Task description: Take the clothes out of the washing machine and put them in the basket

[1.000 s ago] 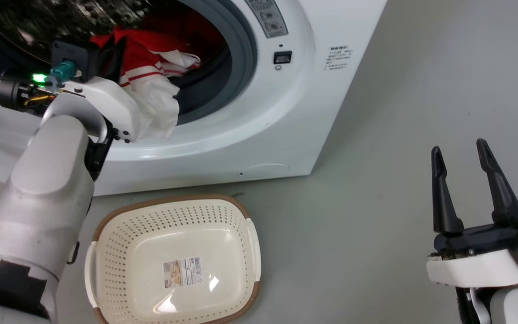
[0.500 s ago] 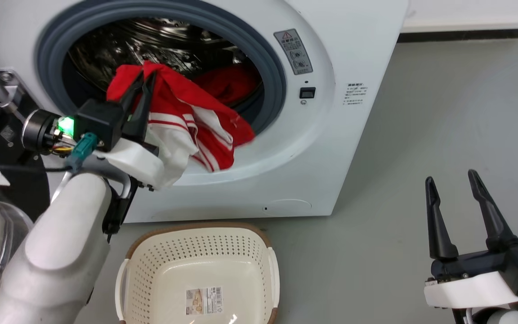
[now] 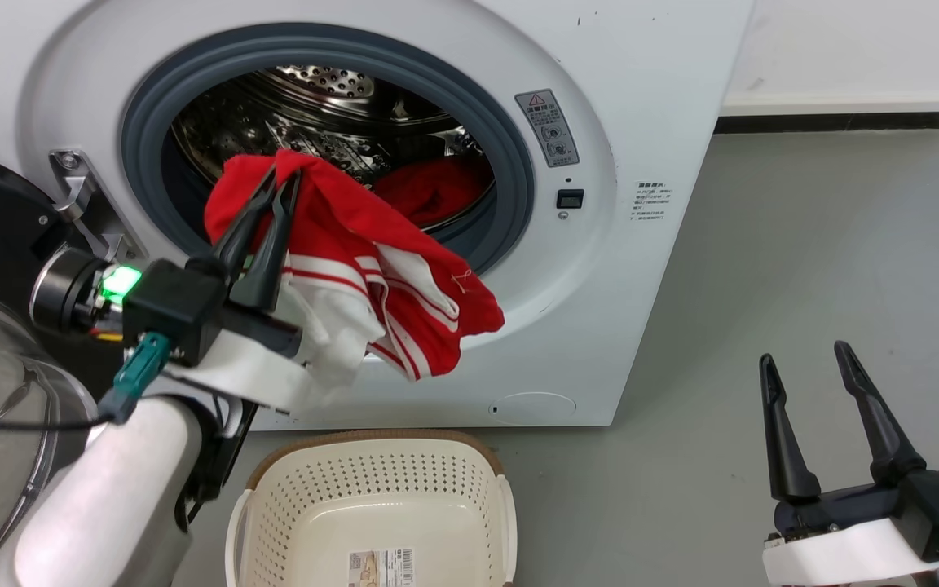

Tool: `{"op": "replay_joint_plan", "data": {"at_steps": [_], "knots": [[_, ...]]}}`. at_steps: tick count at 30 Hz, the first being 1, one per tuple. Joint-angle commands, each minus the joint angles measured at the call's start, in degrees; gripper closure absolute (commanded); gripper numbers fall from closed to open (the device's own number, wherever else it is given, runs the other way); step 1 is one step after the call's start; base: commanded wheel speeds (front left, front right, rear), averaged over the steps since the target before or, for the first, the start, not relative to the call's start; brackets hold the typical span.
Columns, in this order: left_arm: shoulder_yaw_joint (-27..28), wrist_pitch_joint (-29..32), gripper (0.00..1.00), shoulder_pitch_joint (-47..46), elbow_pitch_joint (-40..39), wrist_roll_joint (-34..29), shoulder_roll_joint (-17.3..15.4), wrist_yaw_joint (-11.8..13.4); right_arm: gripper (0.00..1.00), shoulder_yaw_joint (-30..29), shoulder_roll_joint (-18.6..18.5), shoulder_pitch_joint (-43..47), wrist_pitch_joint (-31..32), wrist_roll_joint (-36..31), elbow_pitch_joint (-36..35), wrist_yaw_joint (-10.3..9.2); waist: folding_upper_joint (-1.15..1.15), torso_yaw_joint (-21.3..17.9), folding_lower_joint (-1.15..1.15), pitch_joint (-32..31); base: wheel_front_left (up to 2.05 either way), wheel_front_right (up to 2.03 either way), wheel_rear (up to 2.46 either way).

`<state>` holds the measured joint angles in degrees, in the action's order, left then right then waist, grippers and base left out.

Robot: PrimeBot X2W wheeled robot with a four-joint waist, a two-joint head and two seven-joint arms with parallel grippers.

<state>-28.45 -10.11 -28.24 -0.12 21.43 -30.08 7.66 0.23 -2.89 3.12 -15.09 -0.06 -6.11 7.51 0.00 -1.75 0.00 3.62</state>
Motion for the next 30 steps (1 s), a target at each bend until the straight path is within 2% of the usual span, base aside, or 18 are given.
{"op": "replay_joint_plan", "data": {"at_steps": [1,9,17,23,30], "knots": [[0.4,0.2,1.00,1.3,-1.5,0.2,-0.3,0.6,0.00,0.0,0.0,0.8,-0.1,-0.2,0.1,-0.04,0.00,0.0,0.00,-0.2,0.00,0.00,0.00],[-0.1,1.7,1.00,8.2,-7.9,1.1,-1.4,3.1,0.00,-0.3,0.0,1.3,-0.1,0.0,0.1,-0.04,0.00,0.6,0.00,-0.3,0.00,0.00,0.00],[-2.1,0.8,1.00,14.5,-6.0,3.1,-0.1,3.9,0.00,-0.4,0.0,-0.4,-0.1,0.1,-0.5,-0.04,0.00,0.8,0.00,2.3,0.00,0.00,0.00],[-3.8,-1.7,1.00,17.2,1.3,5.4,2.8,2.2,0.00,-0.7,0.0,-2.1,-0.1,-0.7,-1.0,-0.04,0.00,0.9,0.00,6.4,0.00,0.00,0.00],[-5.3,-4.1,1.00,15.5,14.2,6.3,6.7,-1.1,0.00,-1.0,0.0,-5.4,-0.1,-1.2,-2.0,-0.04,0.00,0.4,0.00,13.0,0.00,0.00,0.00]]}}
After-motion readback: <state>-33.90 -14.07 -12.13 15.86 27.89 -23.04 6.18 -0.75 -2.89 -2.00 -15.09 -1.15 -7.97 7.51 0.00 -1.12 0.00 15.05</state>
